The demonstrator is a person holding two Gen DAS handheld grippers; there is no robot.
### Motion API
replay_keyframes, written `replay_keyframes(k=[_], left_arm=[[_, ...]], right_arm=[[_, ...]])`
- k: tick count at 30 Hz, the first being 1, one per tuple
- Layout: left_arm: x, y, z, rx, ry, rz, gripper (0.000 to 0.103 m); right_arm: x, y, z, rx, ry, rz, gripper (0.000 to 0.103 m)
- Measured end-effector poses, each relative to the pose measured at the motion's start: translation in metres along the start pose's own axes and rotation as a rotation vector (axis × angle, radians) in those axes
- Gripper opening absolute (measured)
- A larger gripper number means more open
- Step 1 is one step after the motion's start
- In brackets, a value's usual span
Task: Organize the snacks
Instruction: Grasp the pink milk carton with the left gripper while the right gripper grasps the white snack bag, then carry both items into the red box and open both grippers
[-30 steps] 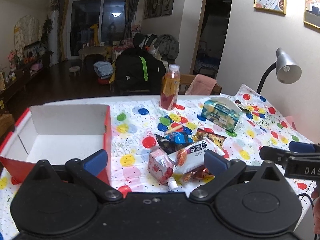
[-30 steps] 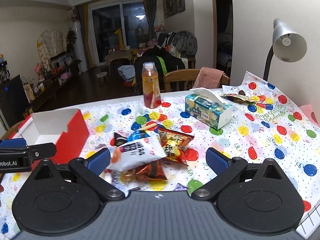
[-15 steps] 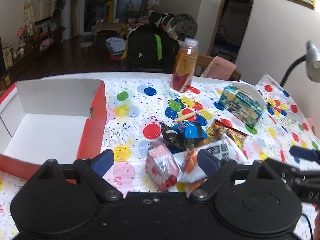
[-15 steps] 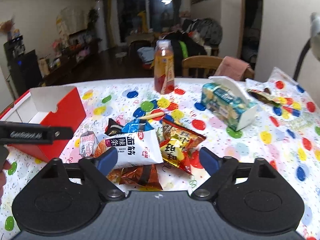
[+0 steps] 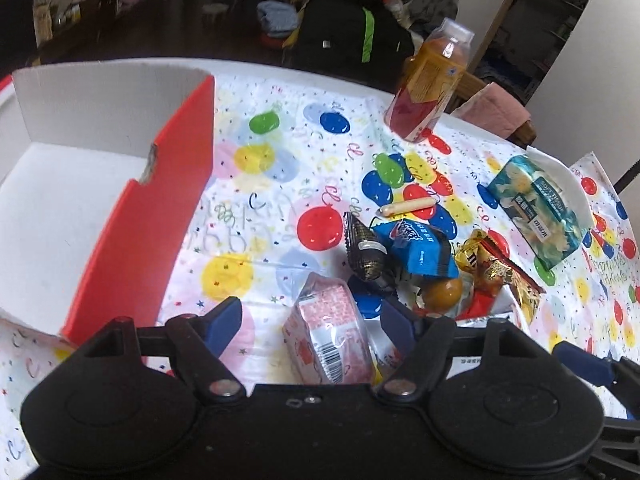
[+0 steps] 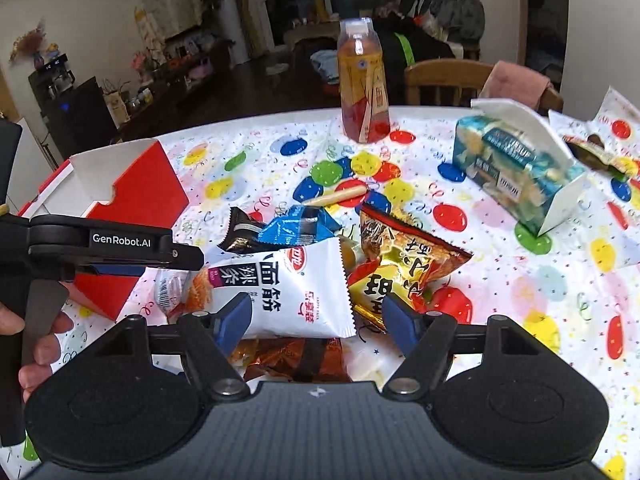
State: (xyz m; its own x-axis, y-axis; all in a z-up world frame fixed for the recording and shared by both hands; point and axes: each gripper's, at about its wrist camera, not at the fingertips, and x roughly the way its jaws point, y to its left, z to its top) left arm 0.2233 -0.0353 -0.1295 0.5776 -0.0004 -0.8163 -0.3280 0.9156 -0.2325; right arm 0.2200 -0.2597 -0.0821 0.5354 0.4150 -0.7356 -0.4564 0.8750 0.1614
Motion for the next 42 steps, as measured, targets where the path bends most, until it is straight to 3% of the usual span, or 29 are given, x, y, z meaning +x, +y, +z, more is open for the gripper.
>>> replay_keyframes(k=[4,10,13,17,22,33,42], left_arm=[[0.011,0.001,0.002,-0.03,0.034,-0.001,0.068],[0.019,0.004,0.002,-0.07,0.069,-0.011,0.057],[0.019,0.004,0.002,-0.072,0.073,-0.018,0.054],[0.016,0.002,0.003,-0.067,0.069,-0.043,0.038],[0.011,0.004,0.0,-0.063,0.058,-0.051,0.032],[-0.012,0.016,-0.018,-0.055,0.023,-0.03,0.028],[-0.046,0.032,-0.022,-0.015,-0.017,-0.071,0.028]], right_arm=[[0.011,-0.006,0.003,0.033,0.032,0.045,0.072],[0.013,-0.009,0.003,0.053,0.048,0.089,0.045],[0.012,-0.01,0.003,0.058,0.042,0.098,0.038],[0.01,-0.013,0.003,0.073,0.031,0.11,0.029],[0.005,-0.014,0.003,0.075,0.006,0.132,0.018],[-0.008,0.005,0.003,-0.011,-0.053,0.155,0.009],[-0.027,0.027,0.006,-0.053,-0.105,0.131,0.008]])
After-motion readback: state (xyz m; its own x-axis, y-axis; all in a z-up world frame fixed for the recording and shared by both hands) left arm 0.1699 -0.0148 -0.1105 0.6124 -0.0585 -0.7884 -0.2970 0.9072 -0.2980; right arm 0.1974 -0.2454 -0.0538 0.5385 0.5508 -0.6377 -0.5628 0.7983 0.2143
